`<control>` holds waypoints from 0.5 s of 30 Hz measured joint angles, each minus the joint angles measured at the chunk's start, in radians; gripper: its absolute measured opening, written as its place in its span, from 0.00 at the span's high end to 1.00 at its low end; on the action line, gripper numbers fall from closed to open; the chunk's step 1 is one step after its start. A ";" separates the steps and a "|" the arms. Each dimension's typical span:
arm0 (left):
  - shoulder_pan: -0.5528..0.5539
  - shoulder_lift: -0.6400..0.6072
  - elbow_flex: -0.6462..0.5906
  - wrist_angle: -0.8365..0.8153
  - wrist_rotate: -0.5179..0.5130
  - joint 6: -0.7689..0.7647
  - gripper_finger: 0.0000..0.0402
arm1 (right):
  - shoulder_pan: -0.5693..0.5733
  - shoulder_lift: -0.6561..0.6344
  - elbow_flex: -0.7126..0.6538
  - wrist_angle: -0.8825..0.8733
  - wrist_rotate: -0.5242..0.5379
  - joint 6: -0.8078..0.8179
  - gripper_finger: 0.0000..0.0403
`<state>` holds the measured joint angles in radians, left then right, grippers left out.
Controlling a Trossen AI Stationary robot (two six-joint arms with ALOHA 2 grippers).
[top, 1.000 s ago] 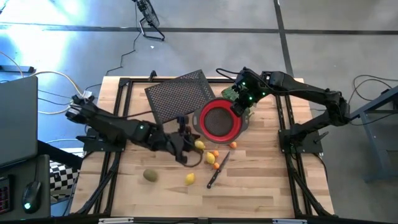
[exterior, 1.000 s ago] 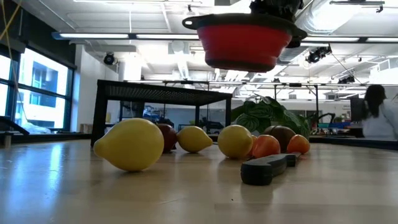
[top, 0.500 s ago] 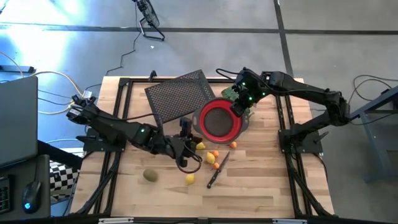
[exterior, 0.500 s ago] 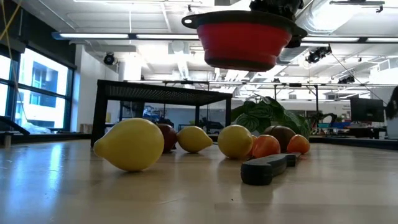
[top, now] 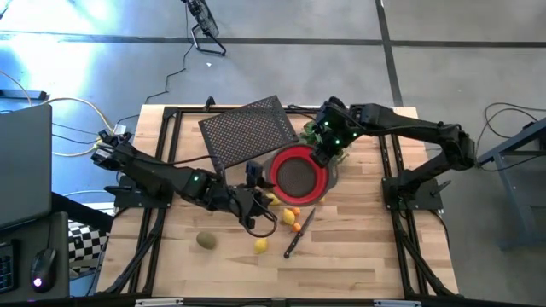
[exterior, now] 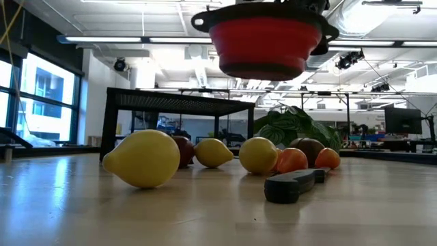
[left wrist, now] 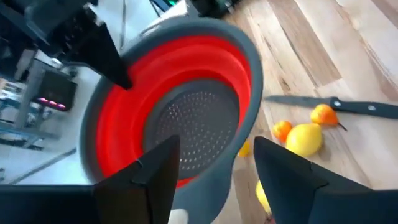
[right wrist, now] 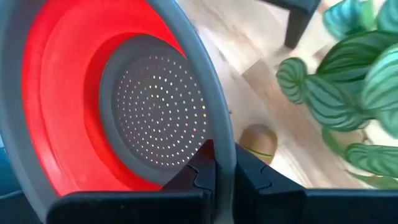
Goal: Pick & Place Fruit
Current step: Put the red basket on the shelf
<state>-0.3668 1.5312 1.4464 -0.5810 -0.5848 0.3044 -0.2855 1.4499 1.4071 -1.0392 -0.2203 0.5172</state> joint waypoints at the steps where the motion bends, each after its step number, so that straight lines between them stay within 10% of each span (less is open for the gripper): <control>1: 0.000 0.006 0.000 -0.010 0.004 -0.010 0.50 | 0.006 0.007 0.000 0.002 0.001 0.006 0.97; 15: -0.026 0.104 -0.001 -0.049 0.018 -0.025 0.50 | 0.059 0.029 0.000 0.063 0.009 0.063 0.97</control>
<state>-0.3931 1.6352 1.4456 -0.6302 -0.5671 0.2798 -0.2260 1.4792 1.4071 -0.9760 -0.2108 0.5799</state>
